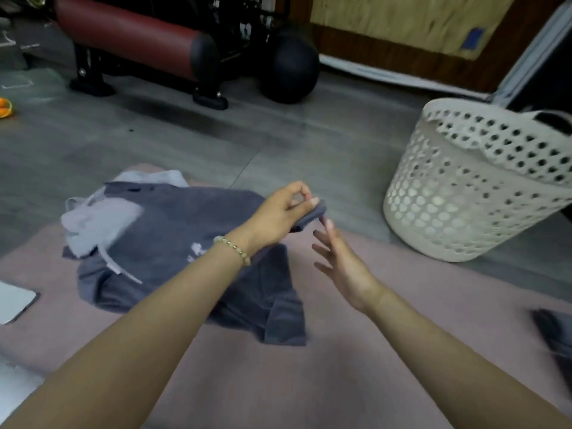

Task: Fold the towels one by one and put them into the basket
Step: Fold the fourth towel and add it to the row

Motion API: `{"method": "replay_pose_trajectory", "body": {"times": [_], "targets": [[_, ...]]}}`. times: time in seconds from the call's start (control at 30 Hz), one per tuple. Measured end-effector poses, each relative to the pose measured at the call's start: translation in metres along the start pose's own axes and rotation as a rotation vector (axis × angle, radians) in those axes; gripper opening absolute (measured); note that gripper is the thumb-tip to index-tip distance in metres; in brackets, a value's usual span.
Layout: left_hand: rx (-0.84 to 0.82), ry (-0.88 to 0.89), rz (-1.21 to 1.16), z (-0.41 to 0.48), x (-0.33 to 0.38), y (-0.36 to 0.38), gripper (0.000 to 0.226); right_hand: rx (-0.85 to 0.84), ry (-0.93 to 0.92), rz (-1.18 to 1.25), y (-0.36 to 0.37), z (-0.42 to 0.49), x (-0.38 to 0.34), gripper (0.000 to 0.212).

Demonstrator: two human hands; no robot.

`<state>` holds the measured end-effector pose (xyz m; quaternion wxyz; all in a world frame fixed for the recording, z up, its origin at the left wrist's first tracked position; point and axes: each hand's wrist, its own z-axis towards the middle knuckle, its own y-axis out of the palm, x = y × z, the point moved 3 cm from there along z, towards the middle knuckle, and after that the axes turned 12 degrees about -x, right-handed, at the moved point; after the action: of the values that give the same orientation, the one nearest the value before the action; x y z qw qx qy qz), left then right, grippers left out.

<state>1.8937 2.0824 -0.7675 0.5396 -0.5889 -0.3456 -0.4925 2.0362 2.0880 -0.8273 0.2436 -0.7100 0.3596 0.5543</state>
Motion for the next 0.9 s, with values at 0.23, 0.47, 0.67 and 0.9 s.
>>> {"method": "replay_pose_trajectory", "body": {"times": [0.23,0.47,0.67,0.9], "targets": [[-0.102,0.180,-0.243,-0.009,0.177,0.046,0.018,0.074,-0.212,-0.143,-0.028,-0.133,-0.140,0.068],[-0.099,0.241,-0.311,-0.050,0.281,0.096,0.021,0.310,-0.339,-0.244,-0.039,-0.256,-0.194,0.028],[-0.150,0.214,-0.263,-0.073,0.331,0.113,0.020,0.143,-0.245,-0.238,-0.052,-0.334,-0.232,0.027],[-0.221,0.135,-0.028,-0.077,0.388,0.102,0.023,0.138,-0.170,-0.372,-0.065,-0.386,-0.288,0.015]]}}
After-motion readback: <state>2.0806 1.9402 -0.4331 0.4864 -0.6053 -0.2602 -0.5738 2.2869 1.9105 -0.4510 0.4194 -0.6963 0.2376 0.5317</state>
